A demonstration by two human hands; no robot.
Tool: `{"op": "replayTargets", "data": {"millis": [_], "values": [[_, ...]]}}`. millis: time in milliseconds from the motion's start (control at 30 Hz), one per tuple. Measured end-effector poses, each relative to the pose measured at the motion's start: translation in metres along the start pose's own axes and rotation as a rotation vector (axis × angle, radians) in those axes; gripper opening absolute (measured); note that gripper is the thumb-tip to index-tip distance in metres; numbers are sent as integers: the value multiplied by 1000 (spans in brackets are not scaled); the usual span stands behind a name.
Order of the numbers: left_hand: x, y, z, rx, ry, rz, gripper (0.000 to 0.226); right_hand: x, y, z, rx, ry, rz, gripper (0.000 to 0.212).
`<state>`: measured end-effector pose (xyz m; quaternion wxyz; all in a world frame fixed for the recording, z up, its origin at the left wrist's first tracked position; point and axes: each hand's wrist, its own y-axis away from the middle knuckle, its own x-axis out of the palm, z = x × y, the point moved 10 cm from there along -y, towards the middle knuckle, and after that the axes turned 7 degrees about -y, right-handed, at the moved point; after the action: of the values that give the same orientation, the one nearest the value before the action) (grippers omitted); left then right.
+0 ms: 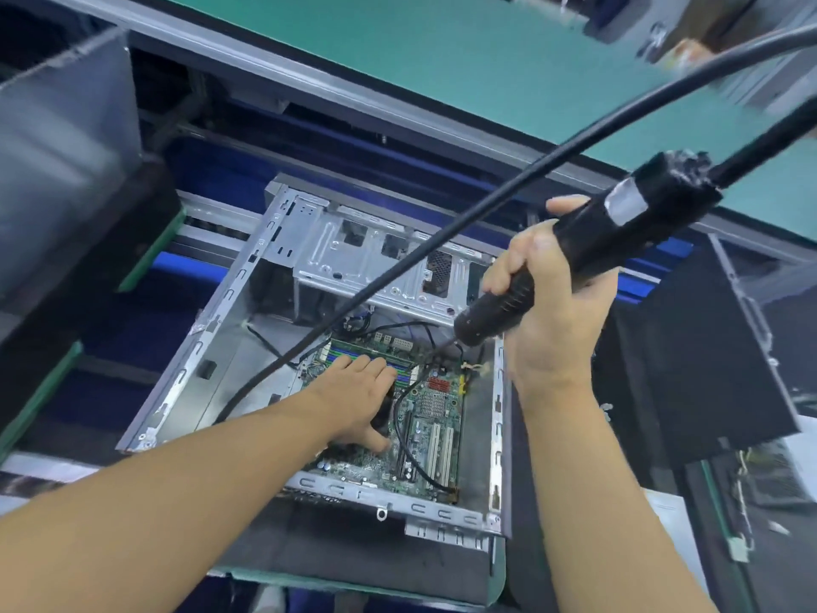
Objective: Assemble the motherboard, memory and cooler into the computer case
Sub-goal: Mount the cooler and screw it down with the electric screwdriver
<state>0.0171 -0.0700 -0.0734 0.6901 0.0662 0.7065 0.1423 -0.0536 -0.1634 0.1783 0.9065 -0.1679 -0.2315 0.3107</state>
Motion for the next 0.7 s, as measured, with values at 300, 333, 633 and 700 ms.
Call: {"op": "replayTargets", "data": {"millis": [300,333,633,700], "values": [[-5,10,6,31,163,85,126,-24,3,5,130,25,-105,21],[-5,11,7,46,163,78,123,-21,7,2,132,27,-78,21],[-9,4,4,64,109,40,103,-8,32,-31,176,30,25,22],[-11,3,3,63,104,28,99,-5,33,-34,178,39,45,22]]}}
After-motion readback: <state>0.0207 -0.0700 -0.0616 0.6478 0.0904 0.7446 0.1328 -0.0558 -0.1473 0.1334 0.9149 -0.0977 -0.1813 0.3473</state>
